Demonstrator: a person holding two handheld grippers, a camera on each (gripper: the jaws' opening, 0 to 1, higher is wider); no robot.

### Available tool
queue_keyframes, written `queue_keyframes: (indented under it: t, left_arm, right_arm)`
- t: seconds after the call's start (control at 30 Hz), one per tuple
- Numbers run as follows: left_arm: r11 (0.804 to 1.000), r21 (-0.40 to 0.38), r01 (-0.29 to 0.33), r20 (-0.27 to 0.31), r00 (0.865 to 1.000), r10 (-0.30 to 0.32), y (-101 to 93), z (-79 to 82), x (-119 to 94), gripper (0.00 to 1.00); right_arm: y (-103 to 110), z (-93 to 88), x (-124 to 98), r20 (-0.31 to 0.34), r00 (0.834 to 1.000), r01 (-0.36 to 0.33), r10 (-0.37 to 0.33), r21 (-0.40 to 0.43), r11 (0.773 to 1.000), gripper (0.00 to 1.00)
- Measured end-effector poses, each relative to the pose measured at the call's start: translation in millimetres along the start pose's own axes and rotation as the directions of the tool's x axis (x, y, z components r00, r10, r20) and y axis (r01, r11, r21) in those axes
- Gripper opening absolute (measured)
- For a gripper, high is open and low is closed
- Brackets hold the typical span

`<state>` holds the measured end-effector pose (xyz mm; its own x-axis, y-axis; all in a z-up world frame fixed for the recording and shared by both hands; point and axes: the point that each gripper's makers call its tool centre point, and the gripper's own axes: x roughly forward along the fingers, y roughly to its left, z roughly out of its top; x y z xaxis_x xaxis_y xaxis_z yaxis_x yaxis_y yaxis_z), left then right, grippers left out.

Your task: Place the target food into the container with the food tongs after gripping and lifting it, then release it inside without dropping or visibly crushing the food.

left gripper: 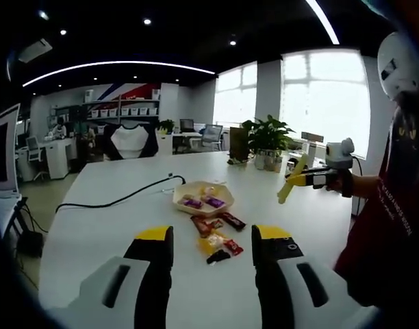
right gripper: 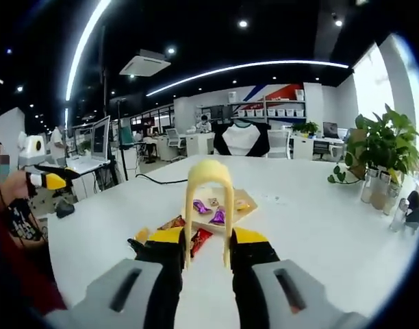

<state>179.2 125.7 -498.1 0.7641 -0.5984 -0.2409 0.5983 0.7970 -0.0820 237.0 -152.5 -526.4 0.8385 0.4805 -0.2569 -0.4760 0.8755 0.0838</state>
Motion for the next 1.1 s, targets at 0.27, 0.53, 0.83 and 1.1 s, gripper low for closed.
queue_keyframes:
  t: [0.27,0.53,0.83,1.1]
  left_arm:
    - [1.000,-0.013,-0.017,-0.007,1.000,0.017,1.8,-5.1,-7.1,0.48]
    - [0.999,-0.025,-0.045,-0.013,0.999,0.044,8.2,-9.7,-16.8,0.48]
    - [0.996,-0.035,-0.082,-0.019,0.997,0.081,21.2,-13.2,-25.7,0.48]
    - [0.995,-0.033,-0.092,-0.026,0.996,0.091,25.4,-15.2,-26.4,0.48]
  right_arm:
    - [7.6,3.0,23.6,0.009,1.000,-0.017,0.017,0.017,1.000,0.23]
    - [8.1,-1.6,55.2,-0.015,1.000,0.007,-0.006,0.051,0.999,0.23]
    - [13.0,-11.2,93.0,-0.052,0.999,0.023,-0.017,0.102,0.995,0.23]
    - [13.1,-29.1,120.8,-0.093,0.994,0.072,-0.061,0.112,0.991,0.23]
